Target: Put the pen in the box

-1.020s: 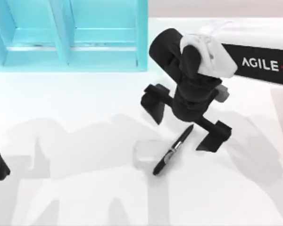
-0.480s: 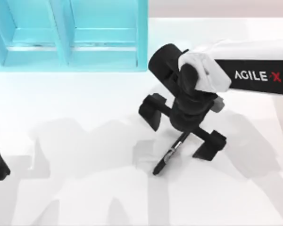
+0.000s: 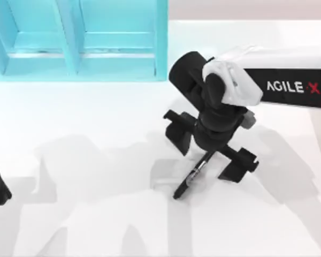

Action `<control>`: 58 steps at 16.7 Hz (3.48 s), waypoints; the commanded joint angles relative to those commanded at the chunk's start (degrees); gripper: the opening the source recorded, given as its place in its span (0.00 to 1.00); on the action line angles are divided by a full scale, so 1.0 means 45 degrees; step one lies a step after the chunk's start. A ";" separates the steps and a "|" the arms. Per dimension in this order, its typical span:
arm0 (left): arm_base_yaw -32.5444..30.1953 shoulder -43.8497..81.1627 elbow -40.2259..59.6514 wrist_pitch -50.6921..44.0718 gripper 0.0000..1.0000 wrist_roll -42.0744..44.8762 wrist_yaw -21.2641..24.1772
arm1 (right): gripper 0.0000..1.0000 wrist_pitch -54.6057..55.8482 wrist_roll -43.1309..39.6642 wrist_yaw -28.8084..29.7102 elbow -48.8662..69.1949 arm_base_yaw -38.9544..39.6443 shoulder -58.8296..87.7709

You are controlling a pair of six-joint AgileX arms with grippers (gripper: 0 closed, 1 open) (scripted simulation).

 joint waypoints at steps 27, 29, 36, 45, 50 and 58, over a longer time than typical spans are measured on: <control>0.0000 0.0000 0.0000 0.0000 1.00 0.0000 0.0000 | 0.00 -0.5710 -0.0523 0.0224 0.3286 -0.0090 -0.2258; 0.0000 0.0000 0.0000 0.0000 1.00 0.0000 0.0000 | 0.00 -0.5710 -0.0523 0.0224 0.3286 -0.0090 -0.2258; 0.0000 0.0000 0.0000 0.0000 1.00 0.0000 0.0000 | 0.00 -0.5855 -0.0919 0.0143 0.3265 -0.2149 -0.2348; 0.0000 0.0000 0.0000 0.0000 1.00 0.0000 0.0000 | 0.00 -0.6557 -0.3077 0.0002 0.2603 -1.1821 -0.3150; 0.0000 0.0000 0.0000 0.0000 1.00 0.0000 0.0000 | 0.00 -0.6680 -0.4189 -0.0149 0.2282 -1.5627 -0.3767; 0.0000 0.0000 0.0000 0.0000 1.00 0.0000 0.0000 | 0.00 -0.6647 -0.4390 -0.0192 0.2230 -1.6219 -0.3865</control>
